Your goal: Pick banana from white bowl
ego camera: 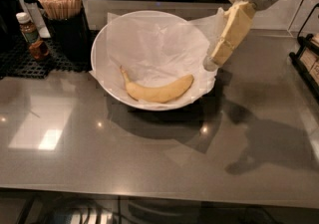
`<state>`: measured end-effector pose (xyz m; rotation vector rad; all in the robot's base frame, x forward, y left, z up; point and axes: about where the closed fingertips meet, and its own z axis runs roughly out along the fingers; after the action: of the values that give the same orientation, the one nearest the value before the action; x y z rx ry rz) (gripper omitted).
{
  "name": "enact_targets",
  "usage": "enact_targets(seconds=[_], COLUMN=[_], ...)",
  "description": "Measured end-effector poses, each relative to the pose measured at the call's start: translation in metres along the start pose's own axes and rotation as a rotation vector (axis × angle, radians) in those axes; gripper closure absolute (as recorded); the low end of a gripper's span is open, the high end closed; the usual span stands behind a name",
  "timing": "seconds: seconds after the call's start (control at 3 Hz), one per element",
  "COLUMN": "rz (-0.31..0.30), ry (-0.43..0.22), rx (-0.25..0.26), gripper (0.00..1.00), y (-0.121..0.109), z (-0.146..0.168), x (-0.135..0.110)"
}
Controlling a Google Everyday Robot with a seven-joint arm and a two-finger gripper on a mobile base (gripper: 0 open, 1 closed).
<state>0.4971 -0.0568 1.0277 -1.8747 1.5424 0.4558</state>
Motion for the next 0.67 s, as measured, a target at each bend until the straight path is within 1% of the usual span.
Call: enact_targets(seconds=[0.33,0.67], rz=[-0.012,-0.036], ry=[-0.043,-0.064], rx=[-0.050,-0.124], gripper=[0.00,0.00], y=[0.003,0.000], z=[0.039,0.081], x=[-0.014,-0.026])
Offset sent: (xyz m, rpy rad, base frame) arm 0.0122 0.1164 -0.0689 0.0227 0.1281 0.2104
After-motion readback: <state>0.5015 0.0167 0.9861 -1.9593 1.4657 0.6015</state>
